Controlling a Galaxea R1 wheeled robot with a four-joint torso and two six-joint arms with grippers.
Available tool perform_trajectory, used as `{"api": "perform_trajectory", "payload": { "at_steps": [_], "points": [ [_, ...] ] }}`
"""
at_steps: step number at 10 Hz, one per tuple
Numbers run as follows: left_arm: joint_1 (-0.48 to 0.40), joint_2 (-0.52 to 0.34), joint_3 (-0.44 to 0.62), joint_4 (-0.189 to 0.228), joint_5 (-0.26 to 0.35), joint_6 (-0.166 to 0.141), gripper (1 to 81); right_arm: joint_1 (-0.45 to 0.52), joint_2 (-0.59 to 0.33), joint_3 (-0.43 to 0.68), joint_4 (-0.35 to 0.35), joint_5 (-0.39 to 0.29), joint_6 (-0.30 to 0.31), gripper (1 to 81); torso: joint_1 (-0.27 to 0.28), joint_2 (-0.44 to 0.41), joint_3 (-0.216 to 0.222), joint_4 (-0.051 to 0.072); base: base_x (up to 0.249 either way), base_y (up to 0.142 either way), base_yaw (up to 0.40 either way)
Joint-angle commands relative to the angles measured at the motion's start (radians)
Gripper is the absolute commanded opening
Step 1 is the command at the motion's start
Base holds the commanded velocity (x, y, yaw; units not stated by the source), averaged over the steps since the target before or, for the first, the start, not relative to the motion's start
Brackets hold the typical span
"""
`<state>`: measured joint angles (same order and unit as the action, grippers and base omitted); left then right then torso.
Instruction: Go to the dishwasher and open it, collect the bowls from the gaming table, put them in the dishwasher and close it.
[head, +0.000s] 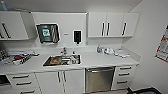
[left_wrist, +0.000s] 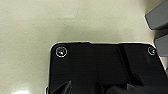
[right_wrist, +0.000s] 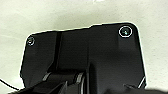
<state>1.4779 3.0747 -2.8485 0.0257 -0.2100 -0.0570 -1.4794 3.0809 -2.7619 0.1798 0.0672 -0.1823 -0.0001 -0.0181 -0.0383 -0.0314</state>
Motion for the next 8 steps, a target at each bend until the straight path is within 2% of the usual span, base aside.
{"api": "perform_trajectory", "payload": {
  "at_steps": [1, 8],
  "points": [
    [-0.049, 0.0, -0.005, 0.002, 0.038, -0.003, 81.1, 0.052, 0.003, 0.004, 0.006, -0.052, -0.002, 81.1, 0.0, 0.0, 0.0, 0.0, 0.135, 0.073, 0.0],
    [-0.049, -0.002, -0.005, -0.001, 0.037, -0.003, 81.1, 0.053, 0.001, 0.002, 0.006, -0.052, -0.002, 81.1, 0.0, -0.001, 0.0, 0.0, 0.135, 0.0, 0.0]
  ]
}}
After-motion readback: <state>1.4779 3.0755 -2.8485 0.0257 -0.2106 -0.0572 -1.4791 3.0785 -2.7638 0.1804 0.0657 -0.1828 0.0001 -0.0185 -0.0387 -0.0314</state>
